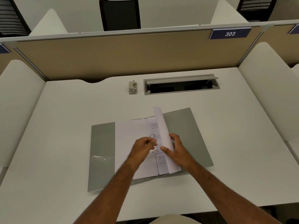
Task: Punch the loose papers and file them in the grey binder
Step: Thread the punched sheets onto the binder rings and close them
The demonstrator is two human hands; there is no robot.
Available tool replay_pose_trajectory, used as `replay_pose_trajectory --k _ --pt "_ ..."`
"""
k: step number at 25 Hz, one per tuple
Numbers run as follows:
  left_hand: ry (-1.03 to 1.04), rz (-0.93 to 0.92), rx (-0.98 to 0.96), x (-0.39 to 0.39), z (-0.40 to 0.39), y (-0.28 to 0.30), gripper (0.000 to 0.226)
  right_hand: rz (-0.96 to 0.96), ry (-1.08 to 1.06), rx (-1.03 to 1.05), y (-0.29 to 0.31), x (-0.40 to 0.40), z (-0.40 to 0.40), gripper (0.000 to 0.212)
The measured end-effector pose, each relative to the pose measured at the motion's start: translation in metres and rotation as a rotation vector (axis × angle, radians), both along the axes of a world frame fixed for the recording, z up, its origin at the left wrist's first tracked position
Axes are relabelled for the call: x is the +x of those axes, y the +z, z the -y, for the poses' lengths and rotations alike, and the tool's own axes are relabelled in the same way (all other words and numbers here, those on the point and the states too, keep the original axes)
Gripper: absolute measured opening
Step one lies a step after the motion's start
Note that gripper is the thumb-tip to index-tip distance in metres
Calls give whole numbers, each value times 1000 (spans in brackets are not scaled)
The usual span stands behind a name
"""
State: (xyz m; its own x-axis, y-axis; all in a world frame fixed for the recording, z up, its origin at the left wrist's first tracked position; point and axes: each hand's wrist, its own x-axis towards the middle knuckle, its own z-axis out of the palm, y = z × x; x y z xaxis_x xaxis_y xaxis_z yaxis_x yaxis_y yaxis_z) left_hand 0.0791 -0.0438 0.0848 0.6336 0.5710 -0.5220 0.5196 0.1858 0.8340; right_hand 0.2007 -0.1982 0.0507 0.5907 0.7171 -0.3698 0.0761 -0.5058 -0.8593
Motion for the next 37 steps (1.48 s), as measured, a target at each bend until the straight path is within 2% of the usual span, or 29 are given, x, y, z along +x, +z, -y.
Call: replay_pose_trajectory --k 3,7,12,16,21,32,37 --pt "69 18 -127 20 18 0 16 42 41 -6 0 -2 -1 81" --pt "141 22 -173 26 23 -7 14 79 50 -19 -5 -4 1 87" --pt "288 40 -386 23 25 -4 14 103 41 -29 -4 -5 1 82" --pt "330 40 -416 22 28 -3 13 98 43 -13 -2 -4 1 81" --pt "371 28 -489 22 25 -1 26 91 53 -28 -4 -4 2 84" --pt "353 -13 -438 22 18 -3 31 49 50 7 4 -8 4 86" --pt "291 24 -351 18 11 -3 26 -30 -3 32 11 -8 6 67"
